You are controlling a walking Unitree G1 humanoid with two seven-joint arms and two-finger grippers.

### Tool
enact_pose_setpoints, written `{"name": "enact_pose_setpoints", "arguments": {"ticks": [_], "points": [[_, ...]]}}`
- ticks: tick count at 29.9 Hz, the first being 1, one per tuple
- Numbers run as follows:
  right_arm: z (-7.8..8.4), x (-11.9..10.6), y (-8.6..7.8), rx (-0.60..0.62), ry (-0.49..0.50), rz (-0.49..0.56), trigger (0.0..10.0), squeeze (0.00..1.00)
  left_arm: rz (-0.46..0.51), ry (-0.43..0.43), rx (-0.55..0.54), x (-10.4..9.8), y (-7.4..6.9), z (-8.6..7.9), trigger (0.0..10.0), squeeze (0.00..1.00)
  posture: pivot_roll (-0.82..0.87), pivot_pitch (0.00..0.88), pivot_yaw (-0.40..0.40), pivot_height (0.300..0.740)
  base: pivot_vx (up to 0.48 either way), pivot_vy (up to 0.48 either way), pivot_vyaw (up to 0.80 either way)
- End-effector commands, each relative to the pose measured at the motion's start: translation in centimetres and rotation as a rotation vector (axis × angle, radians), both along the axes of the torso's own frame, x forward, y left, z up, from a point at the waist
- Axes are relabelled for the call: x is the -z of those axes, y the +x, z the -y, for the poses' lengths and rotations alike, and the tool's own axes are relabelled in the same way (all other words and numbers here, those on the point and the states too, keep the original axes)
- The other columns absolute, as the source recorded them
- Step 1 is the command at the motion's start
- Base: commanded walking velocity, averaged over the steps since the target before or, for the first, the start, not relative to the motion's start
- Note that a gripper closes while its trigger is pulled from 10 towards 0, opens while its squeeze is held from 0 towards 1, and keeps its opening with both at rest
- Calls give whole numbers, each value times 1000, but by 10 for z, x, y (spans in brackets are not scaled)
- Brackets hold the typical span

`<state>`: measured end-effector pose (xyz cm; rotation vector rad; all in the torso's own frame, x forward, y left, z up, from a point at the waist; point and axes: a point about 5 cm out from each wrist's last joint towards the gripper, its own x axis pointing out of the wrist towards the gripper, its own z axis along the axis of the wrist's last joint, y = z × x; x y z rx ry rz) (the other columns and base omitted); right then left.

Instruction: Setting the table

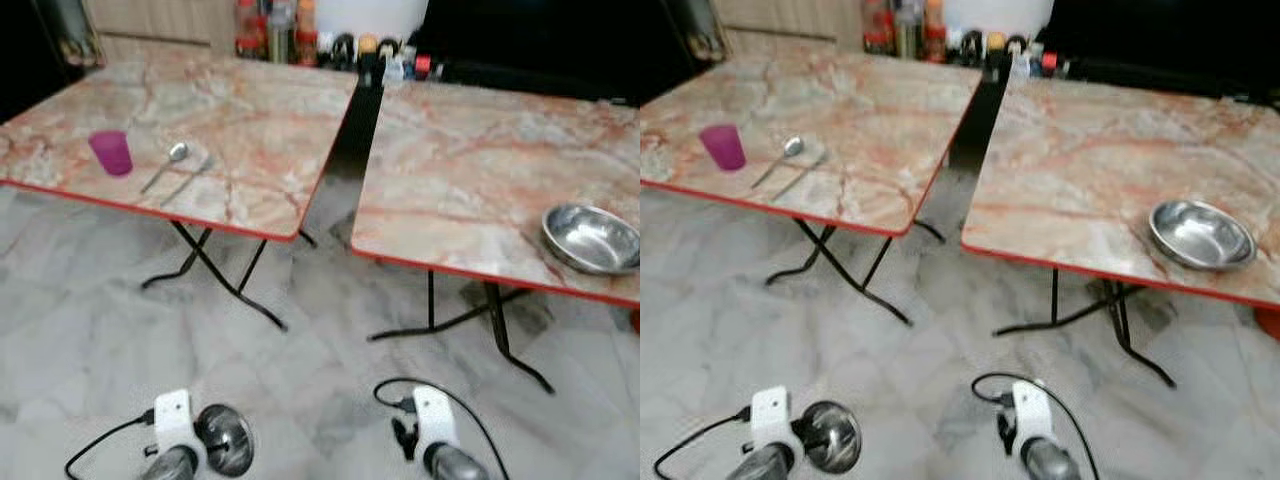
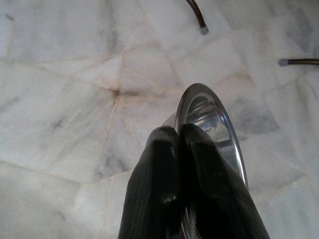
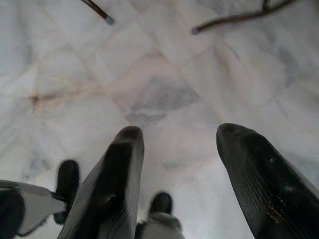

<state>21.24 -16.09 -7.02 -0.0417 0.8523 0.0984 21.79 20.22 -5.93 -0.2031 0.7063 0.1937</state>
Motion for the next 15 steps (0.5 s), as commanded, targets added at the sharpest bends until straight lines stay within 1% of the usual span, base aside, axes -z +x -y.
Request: {"name": "enact_pose_setpoints", "arguments": {"ticks": [1,15], "points": [[9,2,-4,26,-15,-14,10000,0,-5,-17,5,2,-1,6,10000,0,93,76,-39,740,0,-330,0],[9,3,-6,28,-9,-17,10000,0,-4,-17,-2,2,-2,6,10000,0,92,82,-42,740,0,-329,0]]}}
